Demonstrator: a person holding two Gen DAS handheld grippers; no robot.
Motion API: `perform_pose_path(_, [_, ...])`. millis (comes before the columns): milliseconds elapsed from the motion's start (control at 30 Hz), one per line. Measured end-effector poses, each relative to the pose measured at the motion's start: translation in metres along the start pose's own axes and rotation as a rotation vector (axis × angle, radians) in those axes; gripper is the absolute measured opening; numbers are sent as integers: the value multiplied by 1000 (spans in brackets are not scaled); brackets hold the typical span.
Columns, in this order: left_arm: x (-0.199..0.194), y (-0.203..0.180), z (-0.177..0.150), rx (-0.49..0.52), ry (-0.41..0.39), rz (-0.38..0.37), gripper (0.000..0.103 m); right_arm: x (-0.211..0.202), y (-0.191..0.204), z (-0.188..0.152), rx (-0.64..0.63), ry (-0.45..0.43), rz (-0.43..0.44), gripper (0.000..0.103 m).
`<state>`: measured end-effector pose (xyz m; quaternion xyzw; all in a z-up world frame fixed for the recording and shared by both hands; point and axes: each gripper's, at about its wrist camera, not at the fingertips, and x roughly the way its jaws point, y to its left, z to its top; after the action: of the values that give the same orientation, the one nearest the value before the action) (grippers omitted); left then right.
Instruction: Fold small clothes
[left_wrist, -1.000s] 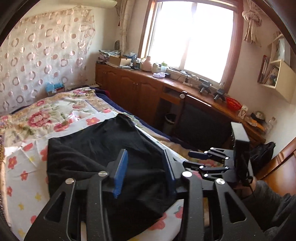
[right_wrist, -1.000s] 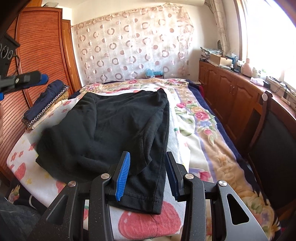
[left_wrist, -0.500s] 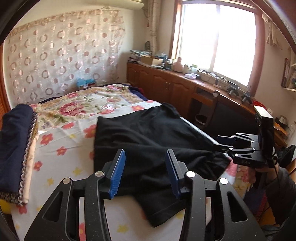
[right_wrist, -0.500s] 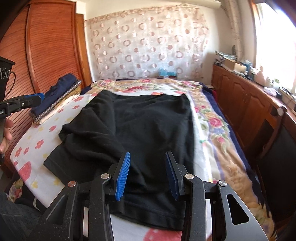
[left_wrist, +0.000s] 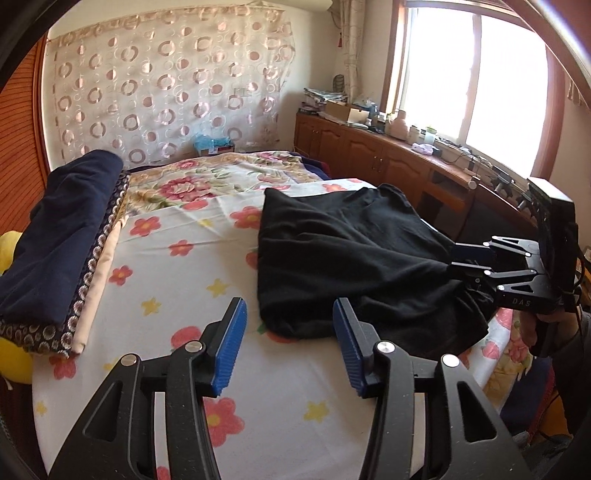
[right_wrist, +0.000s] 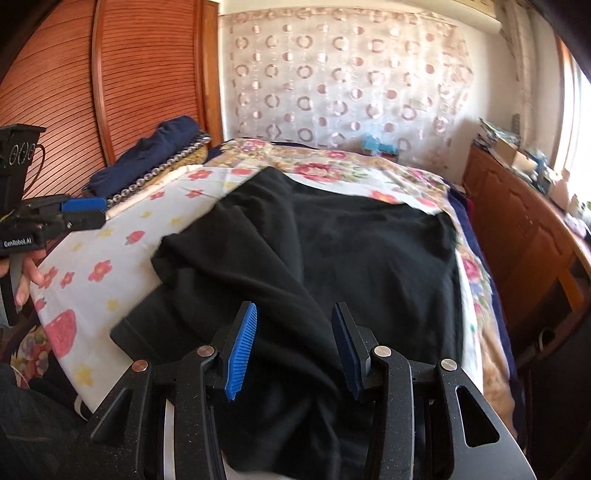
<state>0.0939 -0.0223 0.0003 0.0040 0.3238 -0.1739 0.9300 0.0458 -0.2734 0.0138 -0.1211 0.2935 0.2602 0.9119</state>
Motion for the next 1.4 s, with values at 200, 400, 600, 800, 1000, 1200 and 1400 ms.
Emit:
perform_pose_path(200, [-9, 13, -9, -9, 8, 37, 52, 26, 29, 15, -77, 6, 61, 44])
perform_pose_path(400, [-20, 30, -13, -29, 0, 69, 52, 52, 41, 29, -103, 44, 179, 44])
perform_pose_path(600, [-24, 43, -19, -57, -7, 74, 53, 74, 54, 47, -164, 97, 212, 44])
perform_pose_path(800, [-24, 51, -21, -76, -10, 72, 53, 107, 80, 56, -239, 189, 247, 44])
perform_pose_path(1000, [-24, 55, -23, -84, -12, 68, 53, 125, 87, 58, -270, 232, 248, 44])
perform_pose_path(1200, [-20, 53, -26, -86, -1, 54, 53, 126, 93, 58, -279, 227, 255, 44])
perform_pose_path(1400, [-14, 42, -29, -75, 17, 31, 53, 121, 89, 53, -244, 221, 307, 4])
